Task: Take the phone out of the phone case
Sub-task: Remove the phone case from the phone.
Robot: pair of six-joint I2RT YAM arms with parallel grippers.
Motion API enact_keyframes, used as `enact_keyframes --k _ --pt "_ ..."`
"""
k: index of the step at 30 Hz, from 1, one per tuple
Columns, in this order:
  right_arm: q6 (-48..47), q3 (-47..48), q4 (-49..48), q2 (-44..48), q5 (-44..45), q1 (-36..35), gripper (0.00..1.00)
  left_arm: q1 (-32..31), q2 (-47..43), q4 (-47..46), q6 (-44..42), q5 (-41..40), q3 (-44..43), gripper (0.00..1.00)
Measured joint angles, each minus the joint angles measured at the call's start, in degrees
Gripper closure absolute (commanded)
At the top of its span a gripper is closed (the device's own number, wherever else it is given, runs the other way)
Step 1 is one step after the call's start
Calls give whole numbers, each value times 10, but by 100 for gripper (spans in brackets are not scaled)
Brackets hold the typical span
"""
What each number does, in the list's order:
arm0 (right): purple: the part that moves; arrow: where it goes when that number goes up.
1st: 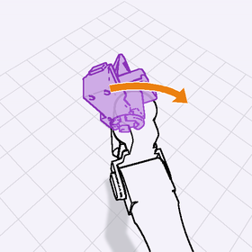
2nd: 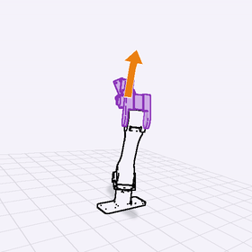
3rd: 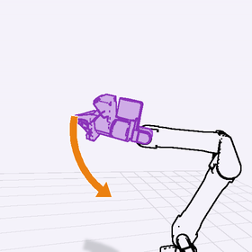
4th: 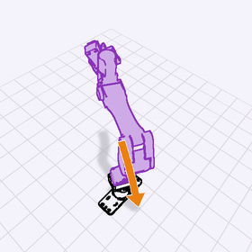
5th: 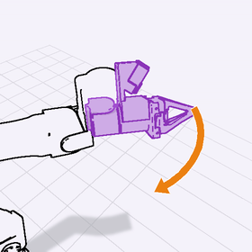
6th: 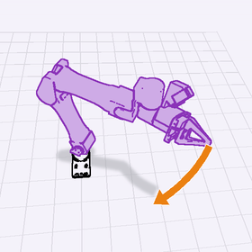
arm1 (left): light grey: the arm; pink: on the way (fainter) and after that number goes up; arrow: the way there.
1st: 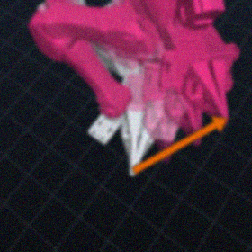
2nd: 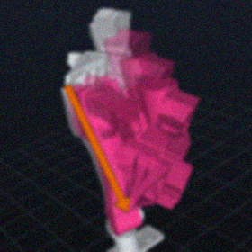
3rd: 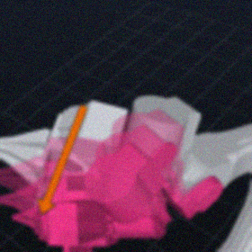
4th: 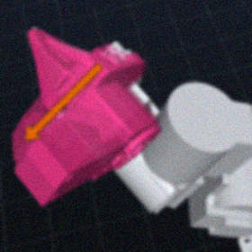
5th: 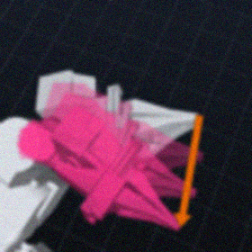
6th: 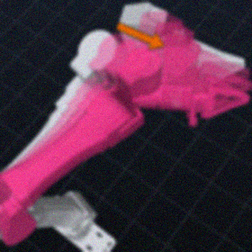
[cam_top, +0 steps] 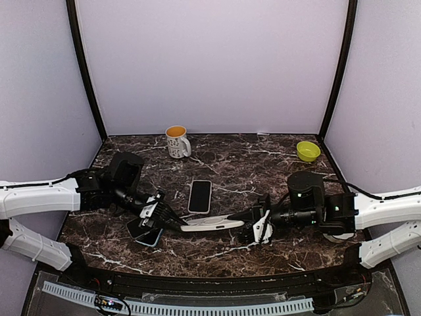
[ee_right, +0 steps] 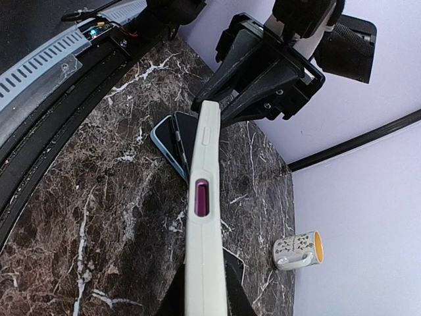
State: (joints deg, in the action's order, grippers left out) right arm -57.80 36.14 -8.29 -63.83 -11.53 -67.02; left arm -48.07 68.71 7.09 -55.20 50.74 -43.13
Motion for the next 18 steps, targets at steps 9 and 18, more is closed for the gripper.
enact_keyframes --k 9,18 --pt "-31 0 2 -9 -6 -2 100 -1 14 29 -4 7 -7 88" --pt "-75 19 23 -30 0 -16 100 -4 26 68 -6 13 -10 91"
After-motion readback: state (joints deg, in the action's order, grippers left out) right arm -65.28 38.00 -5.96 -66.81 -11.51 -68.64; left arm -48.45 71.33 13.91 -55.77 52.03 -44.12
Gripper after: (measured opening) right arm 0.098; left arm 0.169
